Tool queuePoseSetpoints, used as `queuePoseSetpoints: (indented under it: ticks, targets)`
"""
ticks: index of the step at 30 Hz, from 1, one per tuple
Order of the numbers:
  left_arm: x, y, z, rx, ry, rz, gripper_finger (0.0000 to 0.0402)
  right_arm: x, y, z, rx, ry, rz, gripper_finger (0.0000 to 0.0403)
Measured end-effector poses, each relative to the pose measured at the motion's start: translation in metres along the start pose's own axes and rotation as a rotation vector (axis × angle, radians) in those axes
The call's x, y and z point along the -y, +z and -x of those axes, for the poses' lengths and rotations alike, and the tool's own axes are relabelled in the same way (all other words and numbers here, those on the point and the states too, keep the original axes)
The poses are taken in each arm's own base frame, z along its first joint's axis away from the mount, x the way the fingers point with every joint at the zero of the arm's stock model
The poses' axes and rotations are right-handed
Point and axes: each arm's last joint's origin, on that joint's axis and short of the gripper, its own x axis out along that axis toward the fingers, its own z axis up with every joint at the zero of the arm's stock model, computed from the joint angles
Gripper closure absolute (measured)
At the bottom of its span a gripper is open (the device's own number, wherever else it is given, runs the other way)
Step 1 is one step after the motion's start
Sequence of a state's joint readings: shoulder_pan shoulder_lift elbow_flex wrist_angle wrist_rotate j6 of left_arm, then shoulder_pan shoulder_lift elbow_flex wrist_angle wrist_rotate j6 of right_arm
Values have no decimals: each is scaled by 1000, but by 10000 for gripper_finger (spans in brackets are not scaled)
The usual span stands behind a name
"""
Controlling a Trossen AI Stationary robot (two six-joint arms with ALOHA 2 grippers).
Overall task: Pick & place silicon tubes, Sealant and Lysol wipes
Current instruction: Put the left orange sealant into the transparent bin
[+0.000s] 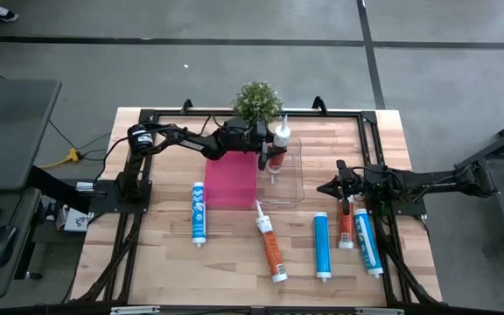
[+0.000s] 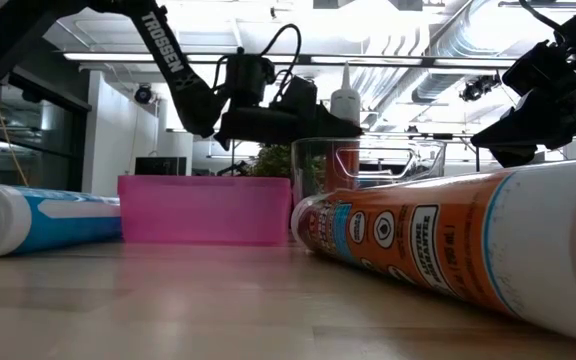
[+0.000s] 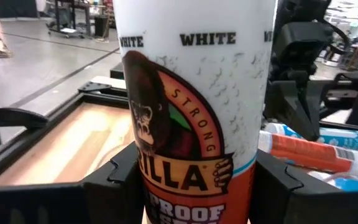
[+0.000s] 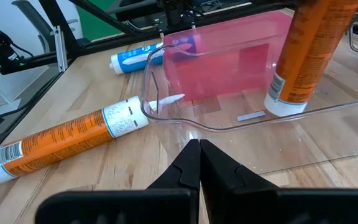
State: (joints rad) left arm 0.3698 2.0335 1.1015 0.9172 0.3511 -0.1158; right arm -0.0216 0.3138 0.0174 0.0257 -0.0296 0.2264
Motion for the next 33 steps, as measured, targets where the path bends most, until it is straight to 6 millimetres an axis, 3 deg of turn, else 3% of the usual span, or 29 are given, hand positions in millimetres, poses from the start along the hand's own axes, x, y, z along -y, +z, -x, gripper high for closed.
queuePoseSetpoints:
  ticks: [5, 9, 12, 33]
  targets:
    - [-2, 0, 0, 6, 56, -3, 208, 0, 0, 0, 0, 0, 0, 402]
    - [-2, 2, 0, 22, 93, -9, 120, 0, 0, 0, 0, 0, 0, 402]
    - [-1, 3, -1, 25, 100, -11, 87, 0, 0, 0, 0, 0, 0, 402]
    - [10, 2, -4, 26, 75, -73, 111, 0, 0, 0, 0, 0, 0, 402]
